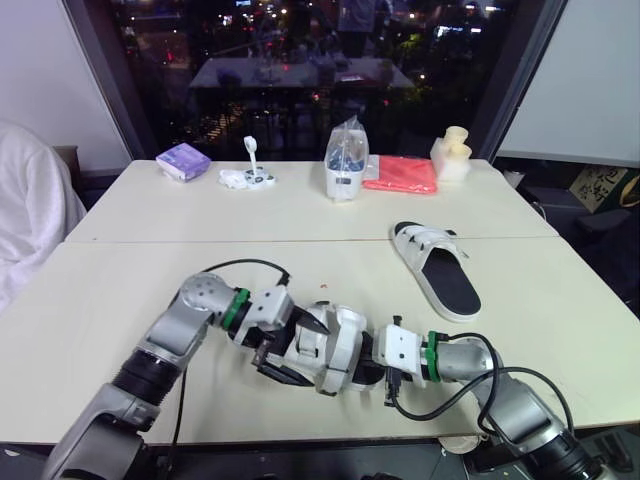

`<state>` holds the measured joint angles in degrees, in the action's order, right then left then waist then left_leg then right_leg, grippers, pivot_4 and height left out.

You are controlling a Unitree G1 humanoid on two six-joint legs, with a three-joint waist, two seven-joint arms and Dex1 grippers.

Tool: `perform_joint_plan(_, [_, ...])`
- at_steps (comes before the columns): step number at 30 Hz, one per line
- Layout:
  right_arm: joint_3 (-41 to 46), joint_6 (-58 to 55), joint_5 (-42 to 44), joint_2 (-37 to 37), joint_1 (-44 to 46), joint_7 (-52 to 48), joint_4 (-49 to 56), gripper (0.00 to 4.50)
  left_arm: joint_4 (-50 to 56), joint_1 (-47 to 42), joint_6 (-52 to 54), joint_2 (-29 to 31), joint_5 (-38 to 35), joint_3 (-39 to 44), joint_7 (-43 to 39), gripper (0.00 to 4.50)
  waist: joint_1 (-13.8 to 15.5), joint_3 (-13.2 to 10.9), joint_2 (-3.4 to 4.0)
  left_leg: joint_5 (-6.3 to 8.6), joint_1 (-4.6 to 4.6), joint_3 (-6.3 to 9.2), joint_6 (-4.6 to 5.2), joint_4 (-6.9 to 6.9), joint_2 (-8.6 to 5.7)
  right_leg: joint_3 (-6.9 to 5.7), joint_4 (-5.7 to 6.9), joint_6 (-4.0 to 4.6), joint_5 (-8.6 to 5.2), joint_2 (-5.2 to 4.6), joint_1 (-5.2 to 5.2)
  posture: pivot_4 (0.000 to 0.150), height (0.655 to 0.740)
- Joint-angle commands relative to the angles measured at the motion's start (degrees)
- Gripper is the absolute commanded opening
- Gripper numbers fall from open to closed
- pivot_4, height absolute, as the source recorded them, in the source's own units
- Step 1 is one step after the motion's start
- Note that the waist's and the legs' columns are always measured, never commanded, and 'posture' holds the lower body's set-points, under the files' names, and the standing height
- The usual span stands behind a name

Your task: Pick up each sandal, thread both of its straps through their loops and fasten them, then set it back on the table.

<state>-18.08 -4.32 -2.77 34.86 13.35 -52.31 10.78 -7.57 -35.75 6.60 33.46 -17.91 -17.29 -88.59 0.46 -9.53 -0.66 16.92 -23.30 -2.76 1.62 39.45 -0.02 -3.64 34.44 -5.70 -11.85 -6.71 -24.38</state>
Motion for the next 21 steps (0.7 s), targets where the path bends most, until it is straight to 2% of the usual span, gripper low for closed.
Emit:
perform_joint_plan(1, [-2.01, -0.58, -1.33, -0.14, -0.81, -0.55, -2.81, 0.0, 3.31, 0.4, 3.54, 1.38, -3.18, 2.95, 0.07, 4.44, 0.03, 0.0, 0.0, 0.0, 0.0, 0.0, 0.0, 0.0, 0.0, 0.0, 0.0, 0.0, 0.0, 0.01, 0.0, 0.15, 0.74])
perform_joint_plan(6, [-2.28, 0.13, -1.36, -0.26, -0.52, -0.65, -3.58, 0.0, 6.29, 5.84, 1.16, 7.27, -3.73, 3.23, -3.73, 4.44, -0.58, -0.01, 0.02, 0.0, 0.0, -0.02, 0.0, -0.08, 0.02, 0.01, -0.01, 0.0, 0.0, 0.04, -0.04, 0.15, 0.74])
perform_joint_plan(9, [-2.58, 0.4, -1.42, -0.36, -0.42, -0.59, -3.82, 0.0, 5.47, 8.53, 0.66, 8.15, -4.13, 2.53, -3.91, 4.44, -0.69, 0.0, -0.01, -0.01, 0.01, -0.02, -0.01, -0.14, 0.02, 0.0, -0.04, 0.0, 0.0, 0.03, -0.04, 0.15, 0.74])
perform_joint_plan(14, [-2.68, 0.47, -1.35, -0.36, -0.25, -0.62, -4.01, 0.0, 2.3, 11.61, -3.45, 7.17, -1.38, 1.27, -3.34, 4.44, -0.95, 0.02, 0.01, -0.01, 0.05, -0.02, -0.02, -0.15, 0.0, 0.0, -0.09, 0.0, 0.0, -0.03, 0.02, 0.15, 0.74])
perform_joint_plan(21, [-2.59, -0.19, -1.33, 0.03, -0.88, -0.71, -2.87, 0.0, 4.71, 14.84, -3.78, 1.34, -2.49, 1.9, 2.69, 4.44, -0.69, 0.09, -0.02, -0.01, 0.06, -0.04, -0.02, -0.2, -0.03, 0.0, -0.16, 0.0, 0.0, -0.07, 0.05, 0.15, 0.74])
